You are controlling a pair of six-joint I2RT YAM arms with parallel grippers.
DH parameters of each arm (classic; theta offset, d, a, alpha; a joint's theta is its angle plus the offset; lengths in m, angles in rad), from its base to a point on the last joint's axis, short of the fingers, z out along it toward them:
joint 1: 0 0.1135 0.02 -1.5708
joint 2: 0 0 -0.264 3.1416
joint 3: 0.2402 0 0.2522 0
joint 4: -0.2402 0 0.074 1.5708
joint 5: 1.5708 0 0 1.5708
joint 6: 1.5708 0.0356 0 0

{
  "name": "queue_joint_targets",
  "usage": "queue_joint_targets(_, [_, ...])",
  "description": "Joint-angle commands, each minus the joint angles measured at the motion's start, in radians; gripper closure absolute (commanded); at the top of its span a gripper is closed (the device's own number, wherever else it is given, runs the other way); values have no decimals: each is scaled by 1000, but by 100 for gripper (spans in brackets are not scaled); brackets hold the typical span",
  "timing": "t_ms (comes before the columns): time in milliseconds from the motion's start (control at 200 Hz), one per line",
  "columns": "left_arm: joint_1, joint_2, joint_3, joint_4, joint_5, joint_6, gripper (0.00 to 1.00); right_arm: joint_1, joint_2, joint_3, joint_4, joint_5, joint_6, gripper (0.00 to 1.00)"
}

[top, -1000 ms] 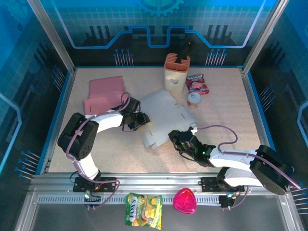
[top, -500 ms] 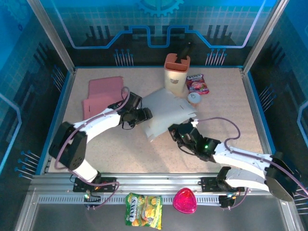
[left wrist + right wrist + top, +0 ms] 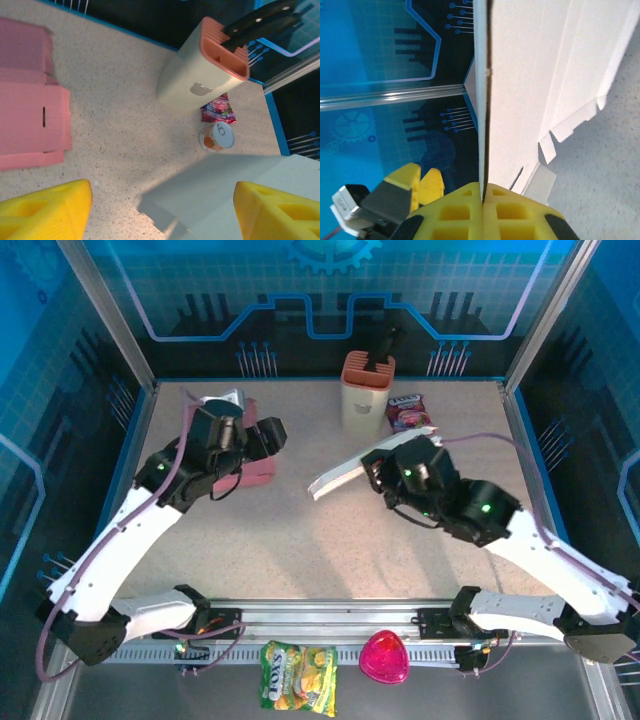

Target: Fold the paper box

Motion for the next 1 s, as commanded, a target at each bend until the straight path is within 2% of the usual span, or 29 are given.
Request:
queue_joint_targets(0, [-35,-12,27,-56,92,140,26,12,38,137,-361,15,98,100])
queue_joint_targets(140, [-139,-53,-27,-9,182,241,28,-11,90,175,-398,-1,150,100])
queue_joint_targets(240, [-211,-83,-84,-12,179,261,30,-88,116,93,-274,-103,166,100])
queue_joint_targets(335, [-236,-119,-147,-28,162,247,30,-162,153,25,-134,-161,140,100])
queue_joint_targets(445, [-238,-153,-229,-30,155,215,31,-227,225,9,-46,-191,73,100])
queue_joint_targets(570, [-237,-159,-310,-16,134,169,34,-248,292,-74,99,-250,84,100])
queue_joint_targets(750, [-233,-131,-397,-13,59,47,45,-256,340,-190,287,-260,105,100])
queue_joint_targets(835, [-208,-136,-443,-10,45,-22,54,-258,345,-223,336,-261,89,100])
queue_joint_targets(995, [-128,-149,-533,31,106,-95,57,-284,344,-332,475,-310,87,100])
